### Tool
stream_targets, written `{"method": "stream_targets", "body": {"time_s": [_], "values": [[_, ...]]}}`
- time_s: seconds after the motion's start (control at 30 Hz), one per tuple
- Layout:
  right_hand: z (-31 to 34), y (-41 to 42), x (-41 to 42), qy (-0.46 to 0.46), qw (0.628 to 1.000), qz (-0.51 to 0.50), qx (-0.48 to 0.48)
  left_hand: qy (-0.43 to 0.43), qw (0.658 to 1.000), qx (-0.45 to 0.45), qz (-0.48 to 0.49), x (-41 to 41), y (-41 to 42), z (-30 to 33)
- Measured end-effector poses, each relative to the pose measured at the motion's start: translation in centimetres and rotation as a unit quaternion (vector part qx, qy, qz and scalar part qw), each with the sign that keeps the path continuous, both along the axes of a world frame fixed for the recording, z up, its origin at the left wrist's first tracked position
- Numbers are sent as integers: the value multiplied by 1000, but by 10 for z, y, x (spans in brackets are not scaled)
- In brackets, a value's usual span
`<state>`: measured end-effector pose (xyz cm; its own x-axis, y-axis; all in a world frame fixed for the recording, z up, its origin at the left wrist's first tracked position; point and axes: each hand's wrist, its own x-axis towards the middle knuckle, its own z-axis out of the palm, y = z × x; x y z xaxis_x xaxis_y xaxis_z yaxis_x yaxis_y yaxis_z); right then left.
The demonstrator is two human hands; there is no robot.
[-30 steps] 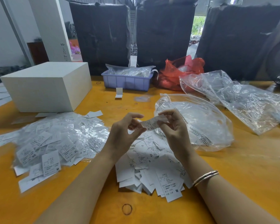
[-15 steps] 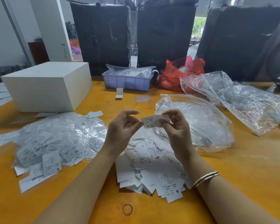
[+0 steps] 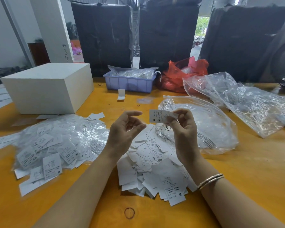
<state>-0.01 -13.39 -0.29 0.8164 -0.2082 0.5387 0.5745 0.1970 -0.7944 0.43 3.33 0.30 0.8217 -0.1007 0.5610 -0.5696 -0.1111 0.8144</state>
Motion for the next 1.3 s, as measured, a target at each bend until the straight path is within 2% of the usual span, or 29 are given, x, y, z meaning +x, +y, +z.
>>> {"method": "stream_targets", "body": {"time_s": [0.33, 0.57, 0.9, 1.1, 1.3], "values": [[-3, 3, -4, -1, 997, -9, -75, -8, 1000, 12, 19, 2, 2, -1], [1, 0, -3, -10, 999, -25, -33, -14, 1000, 10, 16, 1, 1, 0], [-5, 0, -3, -3, 994, 10, -108, 11, 1000, -4, 2, 3, 2, -1], [-5, 2, -5, 25, 990, 21, -138, 21, 1000, -13, -15, 1, 0, -1], [-6, 5, -10, 89, 974, 99, -182, 15, 1000, -3, -5, 0, 0, 0]]}}
